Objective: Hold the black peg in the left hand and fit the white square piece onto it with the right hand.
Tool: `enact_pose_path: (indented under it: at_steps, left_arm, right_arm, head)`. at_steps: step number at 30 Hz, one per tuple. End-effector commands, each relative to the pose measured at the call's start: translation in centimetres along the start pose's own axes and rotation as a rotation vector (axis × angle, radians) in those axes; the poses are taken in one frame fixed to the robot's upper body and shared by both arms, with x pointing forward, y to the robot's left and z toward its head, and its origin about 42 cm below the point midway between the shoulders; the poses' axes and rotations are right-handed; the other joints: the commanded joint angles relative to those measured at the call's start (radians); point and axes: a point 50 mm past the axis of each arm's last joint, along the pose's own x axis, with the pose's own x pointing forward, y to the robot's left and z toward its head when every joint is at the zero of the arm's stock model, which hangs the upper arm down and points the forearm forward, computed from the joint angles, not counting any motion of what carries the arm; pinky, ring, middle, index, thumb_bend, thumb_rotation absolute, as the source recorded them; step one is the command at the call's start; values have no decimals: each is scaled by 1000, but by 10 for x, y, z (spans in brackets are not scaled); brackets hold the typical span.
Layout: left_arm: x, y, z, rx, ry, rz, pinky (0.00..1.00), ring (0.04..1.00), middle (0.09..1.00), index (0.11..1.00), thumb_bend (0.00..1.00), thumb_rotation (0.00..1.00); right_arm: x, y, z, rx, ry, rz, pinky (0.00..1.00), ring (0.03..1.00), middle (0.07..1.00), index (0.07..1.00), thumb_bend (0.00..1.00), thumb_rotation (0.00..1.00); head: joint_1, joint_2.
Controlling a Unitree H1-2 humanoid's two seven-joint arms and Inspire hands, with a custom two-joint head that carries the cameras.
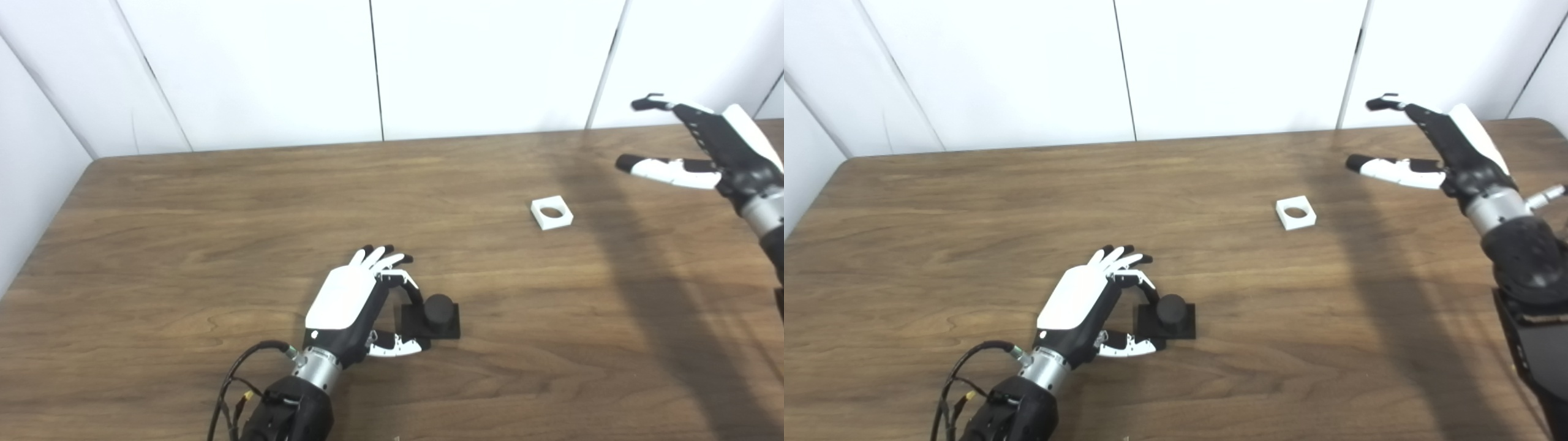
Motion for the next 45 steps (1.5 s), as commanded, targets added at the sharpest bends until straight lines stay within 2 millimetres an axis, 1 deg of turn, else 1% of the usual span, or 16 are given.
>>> enact_pose_path:
  at_steps: [1, 4, 5, 6, 9, 10, 16, 23, 32, 37, 45]
  left_arm:
    - [-3, -8, -11, 58, 58, -48, 990, 952, 867, 485, 520, 74]
    - [-2, -9, -11, 52, 59, -49, 991, 954, 868, 485, 520, 74]
    - [-2, -8, -11, 52, 60, -49, 987, 952, 868, 485, 520, 74]
    - [-2, -8, -10, 52, 60, -48, 984, 952, 868, 485, 520, 73]
    - [-2, -8, -9, 43, 66, -47, 983, 953, 869, 484, 520, 73]
    - [-3, -8, -9, 41, 68, -47, 983, 953, 869, 484, 520, 73]
    - [-3, -7, -7, 18, 86, -64, 975, 949, 868, 485, 520, 74]
    - [-3, -6, -6, -8, 107, -73, 960, 939, 864, 485, 520, 74]
    - [-3, -5, -6, -17, 122, -83, 975, 938, 864, 484, 521, 74]
    - [-4, -6, -6, -19, 121, -91, 971, 939, 865, 484, 521, 74]
    - [-5, -7, -4, -35, 132, -94, 984, 948, 870, 485, 521, 72]
  right_arm:
    - [16, -25, 26, -114, -87, -12, 964, 997, 921, 730, 899, 440]
    - [25, -22, 33, -173, -84, 50, 936, 1000, 928, 710, 901, 380]
    - [28, -21, 35, -197, -80, 73, 936, 1000, 927, 700, 901, 318]
    - [32, -20, 36, -218, -77, 90, 934, 1000, 925, 695, 902, 286]
    - [41, -17, 37, -262, -72, 134, 960, 999, 914, 683, 909, 228]
    - [43, -16, 37, -271, -71, 145, 968, 999, 912, 682, 909, 223]
    - [51, -10, 37, -321, -70, 198, 994, 996, 908, 684, 932, 270]
    - [59, 1, 34, -347, -82, 239, 995, 999, 912, 691, 948, 302]
    - [62, 7, 35, -366, -79, 258, 1000, 1000, 921, 693, 943, 282]
    - [70, 14, 34, -356, -72, 267, 1000, 1000, 931, 692, 947, 283]
    - [84, 28, 34, -365, -72, 283, 1000, 1000, 941, 699, 923, 279]
  head:
    - [-2, -1]
    - [-3, -4]
    - [-2, -4]
    - [-2, -4]
    - [-3, -4]
    - [-5, -4]
    - [-14, -7]
    - [-33, -14]
    - [-41, -14]
    - [-46, -16]
    - [-49, -18]
